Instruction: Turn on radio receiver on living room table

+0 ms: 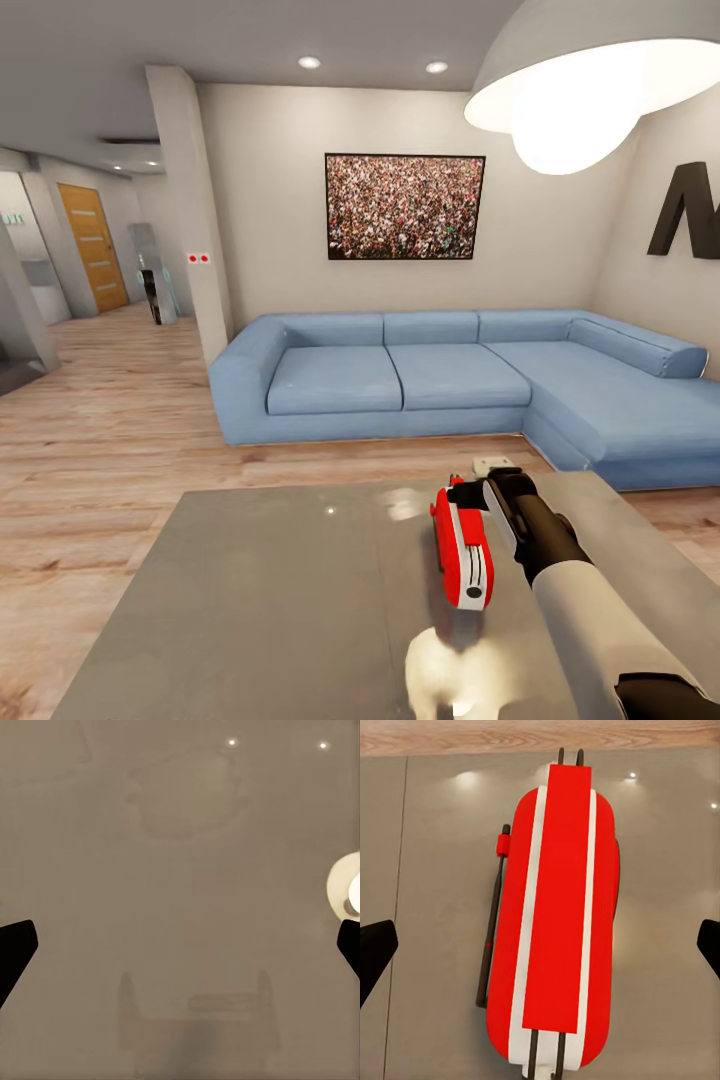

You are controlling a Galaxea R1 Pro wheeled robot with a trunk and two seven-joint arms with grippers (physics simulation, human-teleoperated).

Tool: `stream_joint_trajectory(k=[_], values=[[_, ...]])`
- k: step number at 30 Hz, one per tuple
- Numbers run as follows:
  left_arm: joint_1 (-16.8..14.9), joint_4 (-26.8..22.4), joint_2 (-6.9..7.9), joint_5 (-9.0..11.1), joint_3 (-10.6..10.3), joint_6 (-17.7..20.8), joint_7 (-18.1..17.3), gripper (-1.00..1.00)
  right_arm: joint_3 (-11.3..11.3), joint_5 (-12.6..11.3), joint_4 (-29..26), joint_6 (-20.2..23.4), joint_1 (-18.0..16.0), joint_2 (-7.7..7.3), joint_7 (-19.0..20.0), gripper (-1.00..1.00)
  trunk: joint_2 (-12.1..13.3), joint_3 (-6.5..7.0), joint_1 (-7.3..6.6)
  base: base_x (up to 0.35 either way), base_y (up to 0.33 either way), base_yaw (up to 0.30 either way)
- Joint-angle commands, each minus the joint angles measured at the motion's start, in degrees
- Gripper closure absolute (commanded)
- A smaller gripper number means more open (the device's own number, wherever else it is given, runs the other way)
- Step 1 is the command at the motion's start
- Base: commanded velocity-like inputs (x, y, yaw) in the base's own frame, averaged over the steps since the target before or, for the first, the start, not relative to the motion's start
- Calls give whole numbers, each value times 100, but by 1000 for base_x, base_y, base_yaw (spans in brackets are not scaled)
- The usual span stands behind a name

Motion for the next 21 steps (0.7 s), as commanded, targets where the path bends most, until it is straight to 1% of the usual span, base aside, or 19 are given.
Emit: stream_joint_trajectory(k=[1,21], values=[[1,0,0,0,0,0,0,-100,0,0,0,0,1,0,0,-100,0,-3,0,0,0,0],[3,7,-1,-9,-3,0,0,-100,-9,8,3,0,3,-9,0,-100,0,-172,0,0,0,0]])
